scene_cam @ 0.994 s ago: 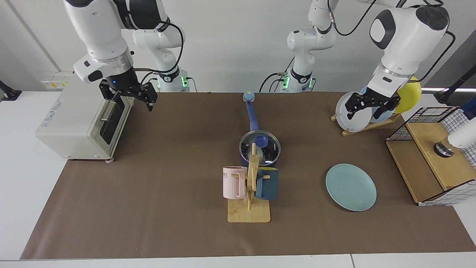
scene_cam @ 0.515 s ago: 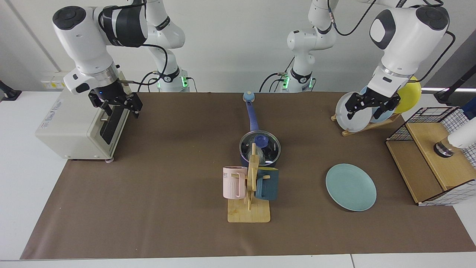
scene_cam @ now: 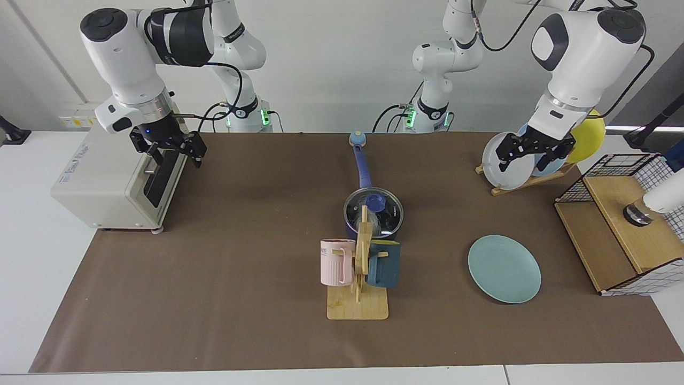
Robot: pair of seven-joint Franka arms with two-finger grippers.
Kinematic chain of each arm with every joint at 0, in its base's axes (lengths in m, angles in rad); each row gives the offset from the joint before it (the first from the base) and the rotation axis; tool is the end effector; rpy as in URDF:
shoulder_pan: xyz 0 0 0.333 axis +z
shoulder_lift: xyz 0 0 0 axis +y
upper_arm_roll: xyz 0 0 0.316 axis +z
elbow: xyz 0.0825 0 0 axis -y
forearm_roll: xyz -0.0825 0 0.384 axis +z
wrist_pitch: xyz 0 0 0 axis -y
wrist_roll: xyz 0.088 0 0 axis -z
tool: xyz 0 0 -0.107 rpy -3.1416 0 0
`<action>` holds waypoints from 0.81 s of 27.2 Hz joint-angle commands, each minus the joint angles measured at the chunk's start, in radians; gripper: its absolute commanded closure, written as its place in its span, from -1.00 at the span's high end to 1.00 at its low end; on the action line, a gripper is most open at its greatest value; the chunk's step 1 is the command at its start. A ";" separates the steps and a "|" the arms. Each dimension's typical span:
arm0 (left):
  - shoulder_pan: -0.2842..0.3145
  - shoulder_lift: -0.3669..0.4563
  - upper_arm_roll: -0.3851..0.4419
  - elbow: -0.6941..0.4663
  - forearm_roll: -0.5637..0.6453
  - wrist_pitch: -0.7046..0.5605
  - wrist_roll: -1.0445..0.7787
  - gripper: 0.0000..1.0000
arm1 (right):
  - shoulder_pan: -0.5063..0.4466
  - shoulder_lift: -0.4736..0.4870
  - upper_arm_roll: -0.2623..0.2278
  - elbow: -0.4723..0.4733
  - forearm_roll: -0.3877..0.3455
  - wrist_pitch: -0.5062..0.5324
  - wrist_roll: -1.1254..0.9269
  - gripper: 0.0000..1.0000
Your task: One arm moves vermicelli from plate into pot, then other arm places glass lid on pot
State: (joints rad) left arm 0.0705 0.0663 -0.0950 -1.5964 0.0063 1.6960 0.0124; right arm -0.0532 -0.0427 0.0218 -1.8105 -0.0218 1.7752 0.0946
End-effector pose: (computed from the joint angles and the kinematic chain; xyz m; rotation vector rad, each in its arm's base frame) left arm 0.5845 -0.0120 0.5859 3.1404 -0.0585 0.0528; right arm 0.5501 -0.0190 0.5516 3.1137 -0.1897 0.0126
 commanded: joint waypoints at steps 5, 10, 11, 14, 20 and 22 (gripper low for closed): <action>0.000 -0.016 0.003 -0.010 0.011 -0.009 0.011 1.00 | -0.007 -0.008 0.006 -0.003 0.017 0.017 -0.030 1.00; 0.000 -0.016 0.003 -0.010 0.011 -0.009 0.011 1.00 | -0.007 -0.005 0.006 0.000 0.017 0.024 -0.027 1.00; 0.000 -0.016 0.003 -0.010 0.011 -0.010 0.011 1.00 | -0.007 -0.005 0.006 0.000 0.019 0.026 -0.027 1.00; 0.000 -0.016 0.003 -0.010 0.011 -0.009 0.011 1.00 | -0.005 -0.005 0.006 0.005 0.019 0.023 -0.026 1.00; 0.000 -0.016 0.003 -0.010 0.011 -0.009 0.011 1.00 | -0.004 -0.014 0.007 0.029 0.019 -0.011 -0.026 1.00; 0.000 -0.016 0.003 -0.010 0.011 -0.009 0.011 1.00 | -0.002 -0.008 0.009 0.058 0.019 -0.039 -0.026 1.00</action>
State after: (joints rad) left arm 0.0706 0.0663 -0.0950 -1.5964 0.0063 1.6960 0.0124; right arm -0.0501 -0.0445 0.0234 -1.7929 -0.0216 1.7824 0.0946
